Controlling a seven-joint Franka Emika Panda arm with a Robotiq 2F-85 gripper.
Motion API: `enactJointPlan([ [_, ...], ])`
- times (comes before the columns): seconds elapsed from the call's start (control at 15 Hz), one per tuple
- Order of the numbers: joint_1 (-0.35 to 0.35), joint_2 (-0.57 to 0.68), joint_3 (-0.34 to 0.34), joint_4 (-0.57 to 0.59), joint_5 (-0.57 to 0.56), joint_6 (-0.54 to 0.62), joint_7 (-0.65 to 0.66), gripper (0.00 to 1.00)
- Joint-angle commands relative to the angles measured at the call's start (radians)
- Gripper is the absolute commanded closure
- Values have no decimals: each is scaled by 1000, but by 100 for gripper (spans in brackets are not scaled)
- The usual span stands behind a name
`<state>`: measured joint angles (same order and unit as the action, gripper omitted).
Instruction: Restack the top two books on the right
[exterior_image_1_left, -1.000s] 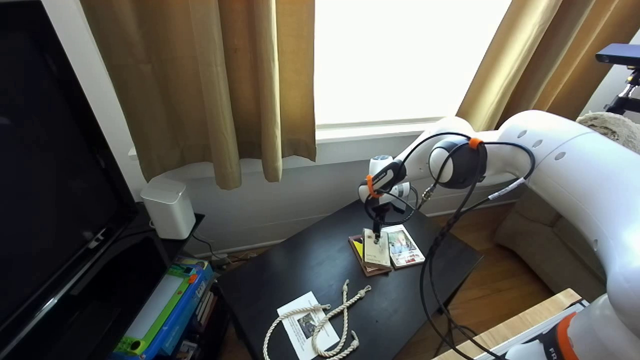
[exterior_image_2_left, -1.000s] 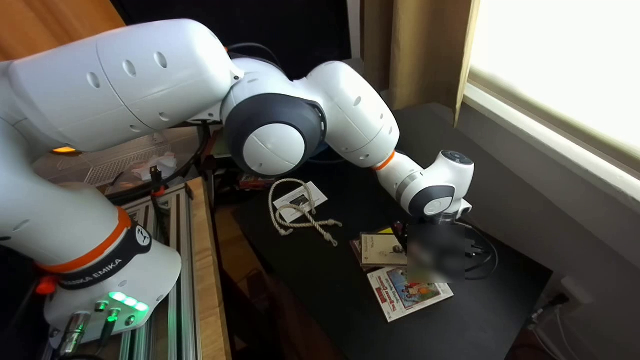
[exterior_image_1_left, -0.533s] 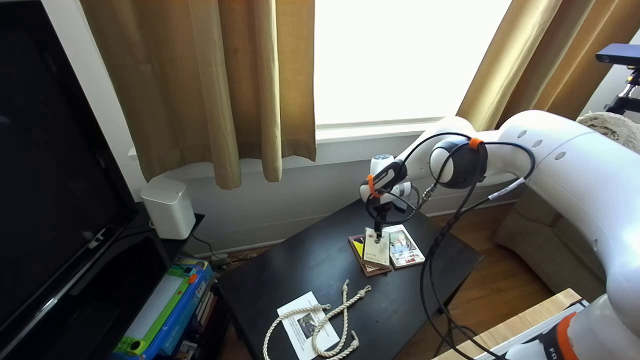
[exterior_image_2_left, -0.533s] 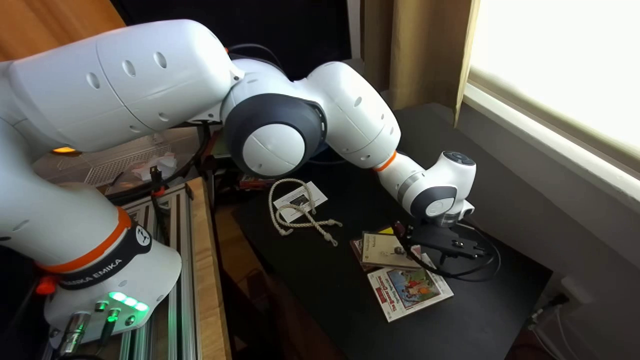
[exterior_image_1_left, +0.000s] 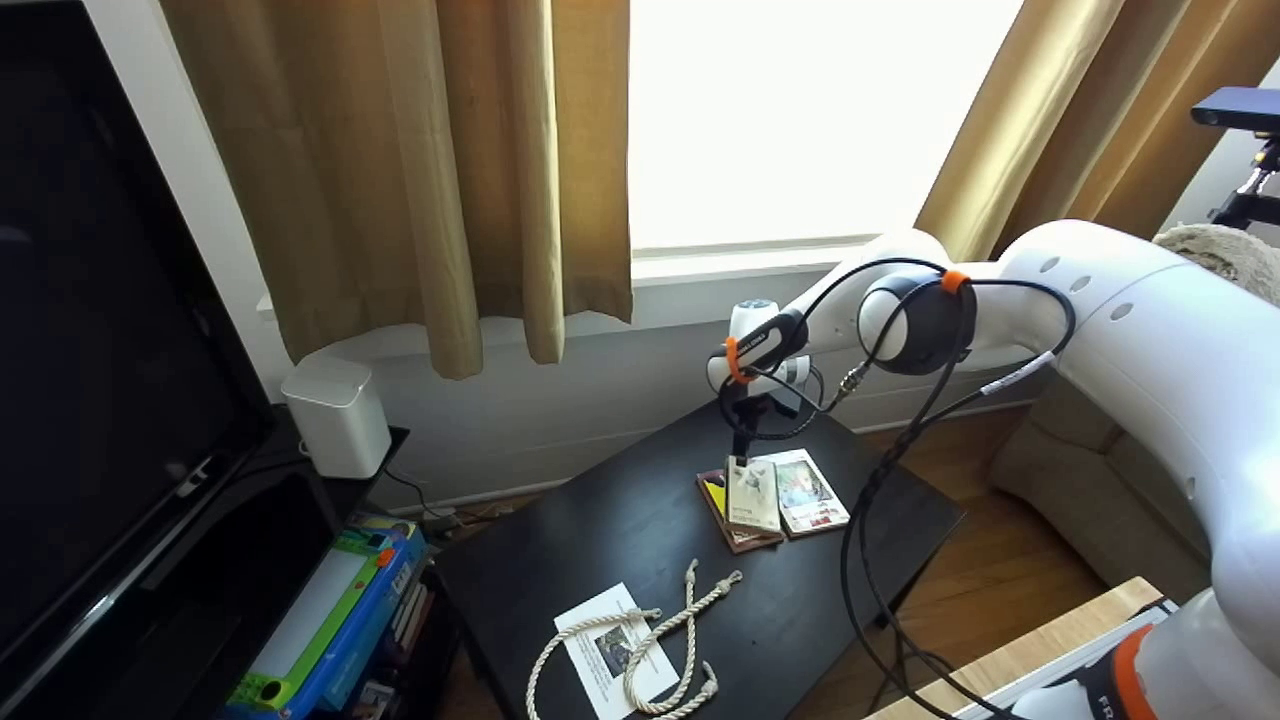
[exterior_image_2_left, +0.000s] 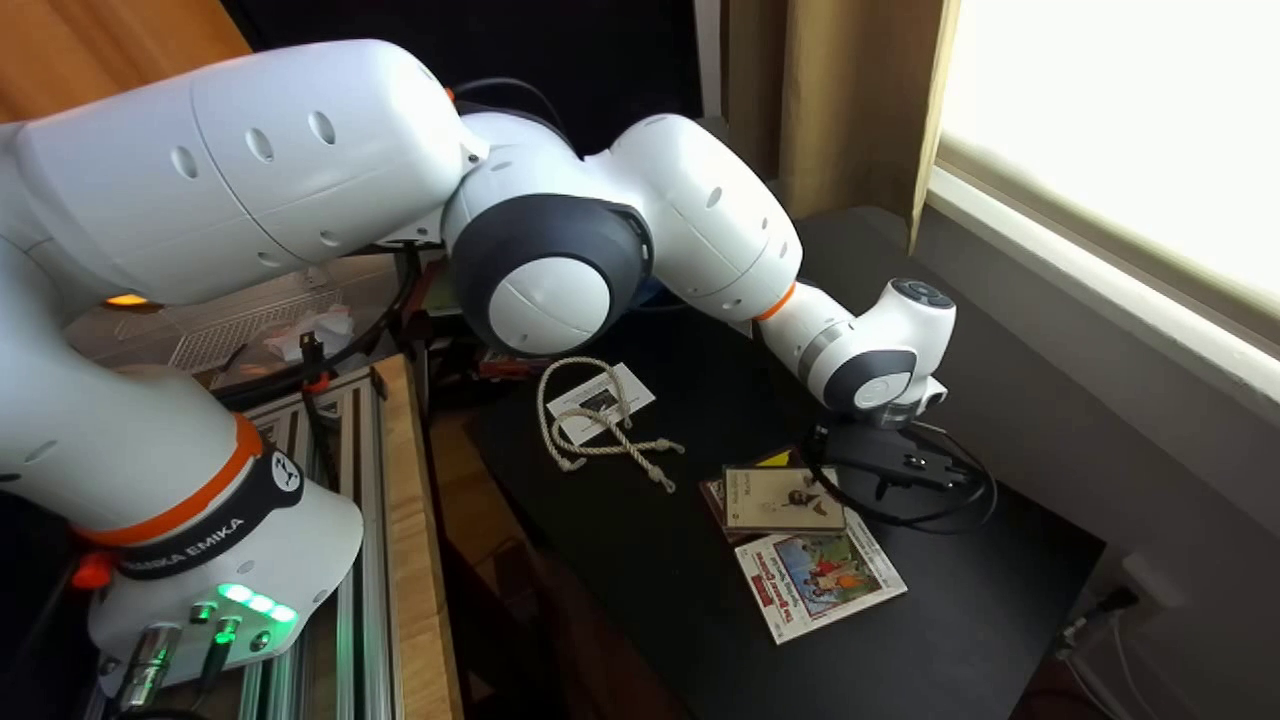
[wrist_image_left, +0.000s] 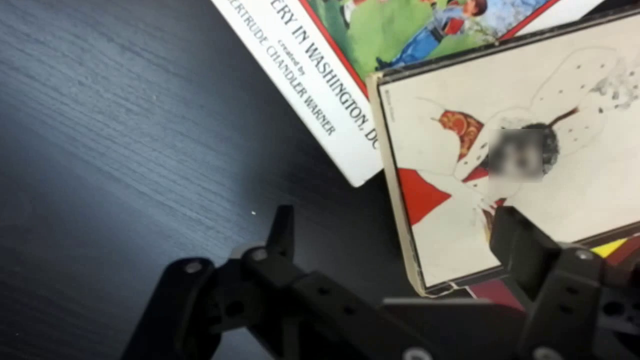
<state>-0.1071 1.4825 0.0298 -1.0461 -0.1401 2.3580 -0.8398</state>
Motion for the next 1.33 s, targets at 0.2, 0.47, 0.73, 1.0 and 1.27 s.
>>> enactJointPlan([
  [0.2,-72,16,83,91,58,-296,-103,0],
  [0.47,-93,18,93,116,93,-352,-175,0],
  [0.73,-80,0,76,96,83,-325,-170,0],
  [1.0,-79,0,76,97,83,-325,-170,0],
  [1.27,-87,15,73,95,99,-278,-208,0],
])
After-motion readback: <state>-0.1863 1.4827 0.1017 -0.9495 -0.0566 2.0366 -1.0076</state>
